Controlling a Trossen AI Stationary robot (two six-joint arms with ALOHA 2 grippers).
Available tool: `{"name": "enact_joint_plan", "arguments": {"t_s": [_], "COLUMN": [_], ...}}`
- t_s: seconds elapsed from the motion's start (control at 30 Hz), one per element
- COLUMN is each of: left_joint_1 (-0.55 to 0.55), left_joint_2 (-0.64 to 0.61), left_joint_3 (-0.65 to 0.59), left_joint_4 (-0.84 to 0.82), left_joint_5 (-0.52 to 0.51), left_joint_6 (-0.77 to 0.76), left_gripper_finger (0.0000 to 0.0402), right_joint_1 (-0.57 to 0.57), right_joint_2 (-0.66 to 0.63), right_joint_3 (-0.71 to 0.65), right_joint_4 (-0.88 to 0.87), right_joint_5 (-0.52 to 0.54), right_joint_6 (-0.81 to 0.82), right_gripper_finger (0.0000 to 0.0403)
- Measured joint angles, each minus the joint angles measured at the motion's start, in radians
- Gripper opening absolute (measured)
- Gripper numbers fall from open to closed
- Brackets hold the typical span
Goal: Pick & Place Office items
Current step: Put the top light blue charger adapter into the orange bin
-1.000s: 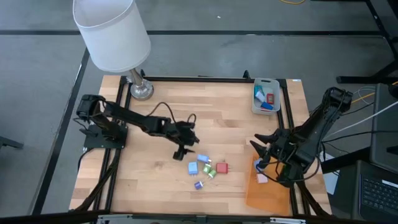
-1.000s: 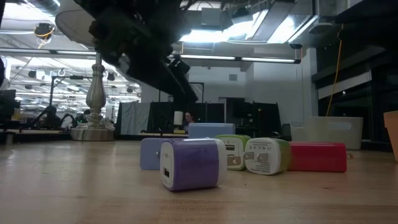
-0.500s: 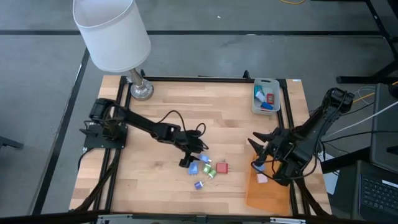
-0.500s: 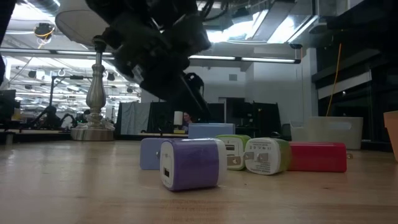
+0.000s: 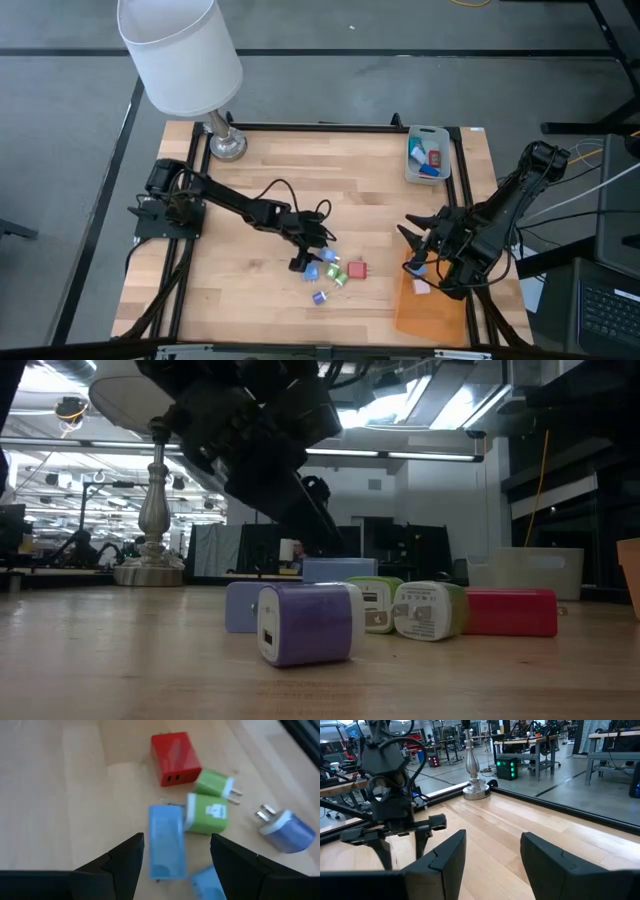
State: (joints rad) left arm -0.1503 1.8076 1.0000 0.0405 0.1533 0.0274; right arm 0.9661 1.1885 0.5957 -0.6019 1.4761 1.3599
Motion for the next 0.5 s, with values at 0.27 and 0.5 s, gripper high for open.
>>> {"name": "enact_joint_plan", "arguments": {"t_s": [0.27, 0.5], "left_joint_1": [-0.015, -0.003], "left_joint_2": [0.016, 0.079], "left_joint_3": [0.0, 0.001], "left_joint_4": [0.015, 0.036], "left_joint_5": [-0.018, -0.069], "left_joint_6": [-0.056, -0.058], "left_gripper_finger": [0.0223, 0.0223], "right_joint_1": [0.0, 0.0], "right_joint_2": [0.0, 0.0], "right_joint_3": [0.0, 0.0], "right_joint_4": [0.001, 0.011], "right_joint_5": [0.0, -0.002], "right_joint_6": [-0.006, -0.007], "right_gripper_finger": [0.0187, 0.0187]}}
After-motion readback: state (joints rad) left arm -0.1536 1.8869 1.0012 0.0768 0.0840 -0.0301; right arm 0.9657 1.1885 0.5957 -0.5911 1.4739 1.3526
